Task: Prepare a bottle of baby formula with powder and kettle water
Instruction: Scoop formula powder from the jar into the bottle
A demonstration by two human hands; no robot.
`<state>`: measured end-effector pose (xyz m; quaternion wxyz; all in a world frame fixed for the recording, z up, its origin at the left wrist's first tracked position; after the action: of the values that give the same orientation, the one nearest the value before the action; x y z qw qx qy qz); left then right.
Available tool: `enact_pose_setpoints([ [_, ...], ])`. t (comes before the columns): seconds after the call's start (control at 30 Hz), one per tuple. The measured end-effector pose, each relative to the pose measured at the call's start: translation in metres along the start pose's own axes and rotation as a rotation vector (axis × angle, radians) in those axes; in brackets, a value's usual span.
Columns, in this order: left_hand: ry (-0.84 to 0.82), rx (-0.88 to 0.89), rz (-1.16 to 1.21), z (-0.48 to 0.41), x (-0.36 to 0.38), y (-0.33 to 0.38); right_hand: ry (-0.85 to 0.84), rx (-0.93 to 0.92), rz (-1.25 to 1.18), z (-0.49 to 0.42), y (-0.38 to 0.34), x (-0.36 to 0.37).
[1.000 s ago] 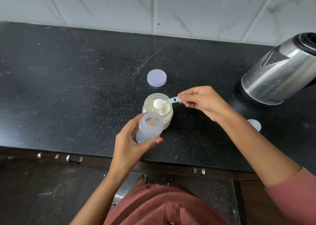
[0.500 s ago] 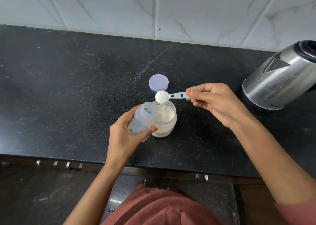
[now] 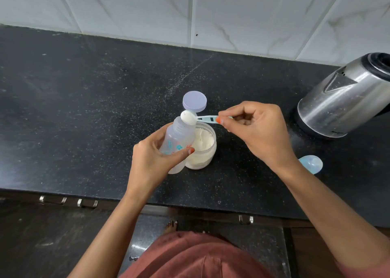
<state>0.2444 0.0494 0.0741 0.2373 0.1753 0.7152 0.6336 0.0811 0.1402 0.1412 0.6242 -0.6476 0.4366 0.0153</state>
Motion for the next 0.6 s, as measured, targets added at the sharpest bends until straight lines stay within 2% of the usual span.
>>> enact_pose_setpoints([
  [0.27, -0.013, -0.071, 0.018, -0.005, 0.002, 0.003, 0.103, -0.453, 0.25, 0.01, -0.002, 0.004],
  [0.6, -0.027, -0.107, 0.047, -0.009, 0.001, 0.005, 0.189, -0.604, 0.33, 0.013, 0.006, 0.01],
])
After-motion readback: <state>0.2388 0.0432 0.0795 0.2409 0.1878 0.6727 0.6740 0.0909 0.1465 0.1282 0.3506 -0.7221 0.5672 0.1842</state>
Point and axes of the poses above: each hand's wrist, its own z-axis away from the middle knuckle, its own x-axis out of the palm, y = z × x, the point moved 3 cm from there along -z, towards the middle knuckle, and after that the axes turned 10 degrees about z, right-handed, at the moved point
